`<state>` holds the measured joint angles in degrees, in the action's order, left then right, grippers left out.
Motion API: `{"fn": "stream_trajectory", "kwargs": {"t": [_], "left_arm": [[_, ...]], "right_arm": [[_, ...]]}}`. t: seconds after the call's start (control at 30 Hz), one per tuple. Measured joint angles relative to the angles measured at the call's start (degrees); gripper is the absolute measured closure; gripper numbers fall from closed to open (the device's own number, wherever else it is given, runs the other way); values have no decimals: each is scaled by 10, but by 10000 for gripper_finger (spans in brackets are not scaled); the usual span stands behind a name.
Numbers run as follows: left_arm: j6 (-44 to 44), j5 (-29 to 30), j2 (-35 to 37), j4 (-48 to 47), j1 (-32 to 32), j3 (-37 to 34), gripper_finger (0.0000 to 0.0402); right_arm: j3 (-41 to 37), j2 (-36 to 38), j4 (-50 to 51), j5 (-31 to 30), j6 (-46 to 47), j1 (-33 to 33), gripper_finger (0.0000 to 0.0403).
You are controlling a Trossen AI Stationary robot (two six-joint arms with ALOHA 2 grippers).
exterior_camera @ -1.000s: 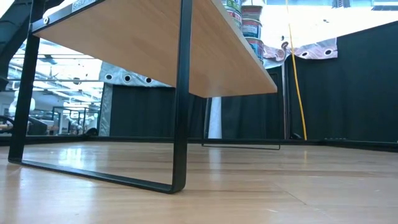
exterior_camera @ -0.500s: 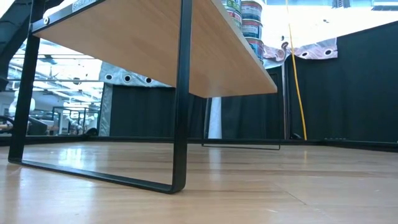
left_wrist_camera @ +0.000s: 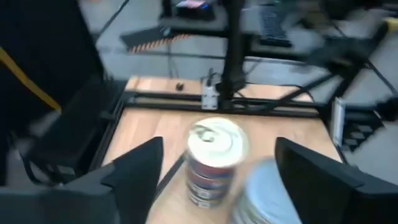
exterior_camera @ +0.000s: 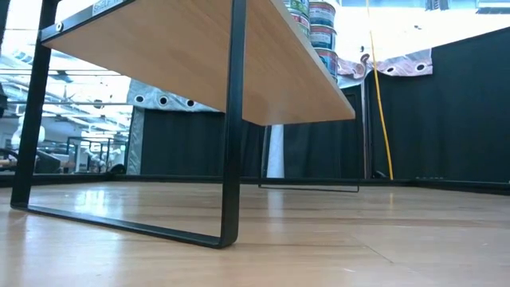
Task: Stack canned seafood by type on shelf
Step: Return to Home Position
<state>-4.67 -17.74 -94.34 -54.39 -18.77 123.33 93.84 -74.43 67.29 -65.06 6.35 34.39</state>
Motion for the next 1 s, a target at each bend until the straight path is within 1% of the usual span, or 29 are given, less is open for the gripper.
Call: {"fn": "stream_trajectory", "kwargs": {"t": [0.03,0.1,0.2,0.3,0.33,0.37,0.4,0.47,0.57,0.67,0.77,0.83,0.93,1.0], "left_arm": [[-17,5,19,-12,12,0,108],[-35,22,50,-32,39,-3,148],[-48,66,91,-35,81,-27,232],[-80,90,124,-34,121,-71,331],[-83,90,132,-33,131,-89,362],[-83,90,140,-26,140,-111,382],[-83,88,150,-17,149,-135,389],[-86,85,173,18,168,-194,392],[-84,82,213,120,187,-302,398],[-79,83,252,201,188,-411,398],[-74,94,300,271,181,-505,398],[-56,100,336,317,172,-563,399],[-46,117,386,376,161,-644,399],[-36,127,415,407,154,-693,399]], "right_arm": [[-6,8,1,12,8,-1,139],[-20,24,2,36,15,-1,184],[-57,54,-20,60,14,-1,268],[-119,93,-90,90,-17,-1,364],[-144,108,-122,104,-30,-2,382],[-172,125,-160,120,-44,-3,390],[-201,143,-198,136,-57,-4,390],[-262,182,-280,172,-88,-5,390],[-361,247,-404,231,-146,-11,400],[-453,316,-504,278,-188,-29,401],[-533,385,-576,327,-206,-59,402],[-581,428,-614,363,-215,-83,402],[-642,482,-674,418,-221,-115,403],[-674,507,-704,442,-221,-135,403]]}}
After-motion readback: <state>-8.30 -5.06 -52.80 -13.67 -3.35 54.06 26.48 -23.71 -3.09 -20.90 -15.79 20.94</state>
